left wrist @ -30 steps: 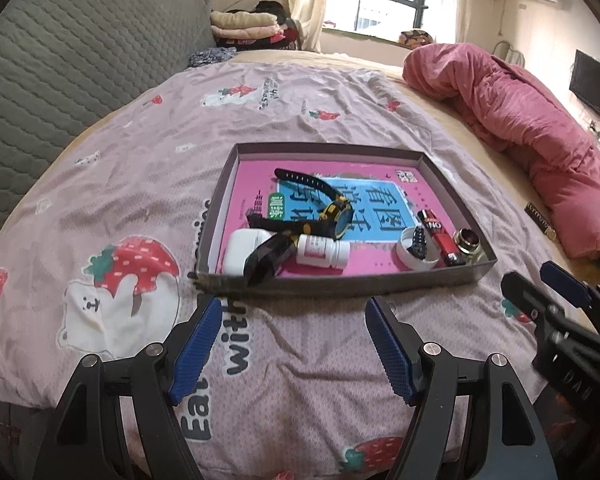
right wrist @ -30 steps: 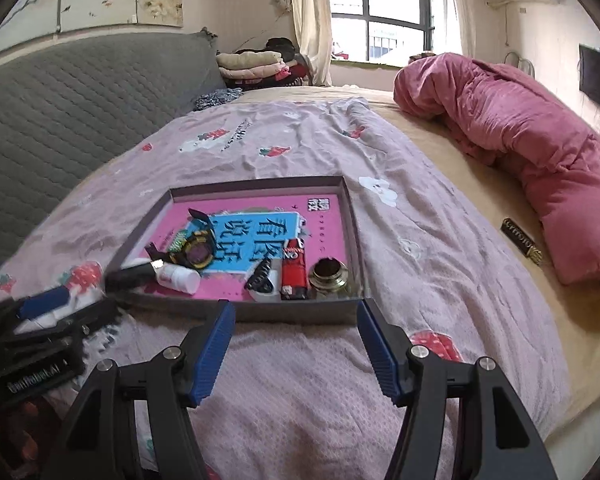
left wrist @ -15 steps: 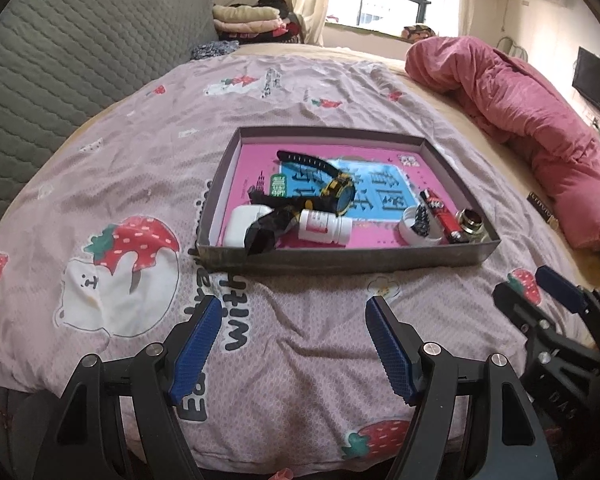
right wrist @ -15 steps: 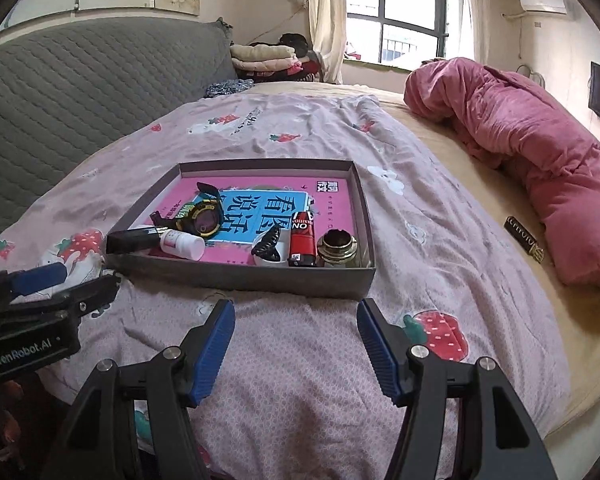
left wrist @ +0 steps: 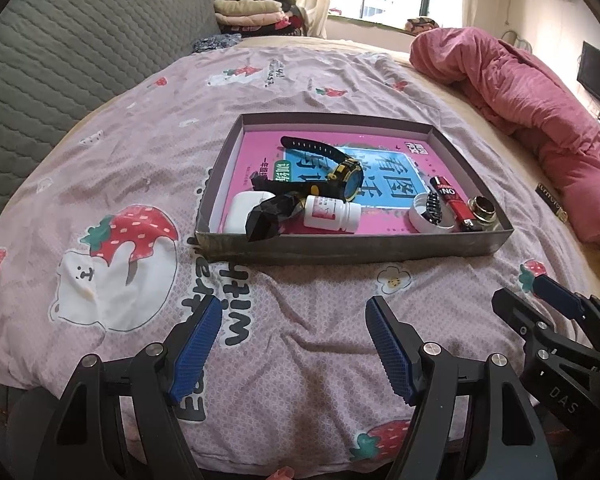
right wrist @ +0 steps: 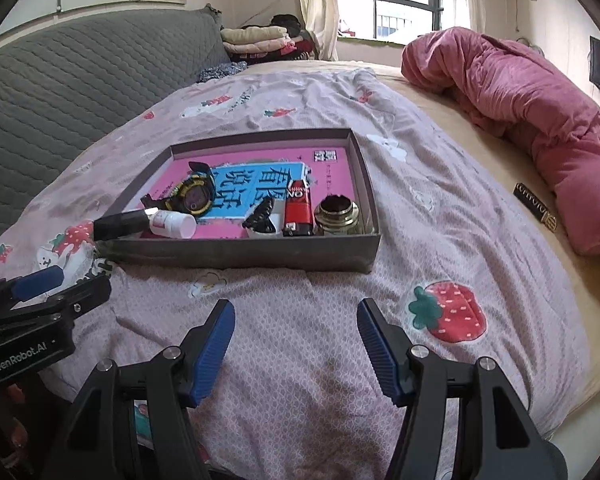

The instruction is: Organize rigid objects

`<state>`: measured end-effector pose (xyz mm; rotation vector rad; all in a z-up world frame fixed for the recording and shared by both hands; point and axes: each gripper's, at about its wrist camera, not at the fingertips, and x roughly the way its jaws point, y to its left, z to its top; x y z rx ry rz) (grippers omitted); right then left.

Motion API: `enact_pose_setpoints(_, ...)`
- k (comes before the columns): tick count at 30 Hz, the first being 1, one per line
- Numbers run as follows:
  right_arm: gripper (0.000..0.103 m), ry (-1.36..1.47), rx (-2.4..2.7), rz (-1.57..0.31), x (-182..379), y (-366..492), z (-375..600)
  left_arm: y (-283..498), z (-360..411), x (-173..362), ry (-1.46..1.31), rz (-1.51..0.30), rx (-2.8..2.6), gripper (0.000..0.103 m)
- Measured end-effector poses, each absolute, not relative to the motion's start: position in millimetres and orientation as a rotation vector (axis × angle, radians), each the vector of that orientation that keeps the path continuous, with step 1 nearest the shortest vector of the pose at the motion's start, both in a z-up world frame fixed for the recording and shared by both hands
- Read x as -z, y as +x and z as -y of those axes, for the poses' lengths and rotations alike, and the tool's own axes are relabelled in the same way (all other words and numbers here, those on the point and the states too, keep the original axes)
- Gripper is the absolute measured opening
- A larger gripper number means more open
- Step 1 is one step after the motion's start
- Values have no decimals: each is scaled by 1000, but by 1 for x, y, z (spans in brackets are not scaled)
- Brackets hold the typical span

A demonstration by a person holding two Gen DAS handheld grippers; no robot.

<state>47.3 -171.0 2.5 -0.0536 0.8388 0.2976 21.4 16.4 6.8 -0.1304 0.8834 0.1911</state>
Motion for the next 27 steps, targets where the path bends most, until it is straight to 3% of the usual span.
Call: enact_pose_setpoints(27, 63, -72, -289, -885, 10, 55, 170, 29, -27, 6, -154, -926, -202, 75)
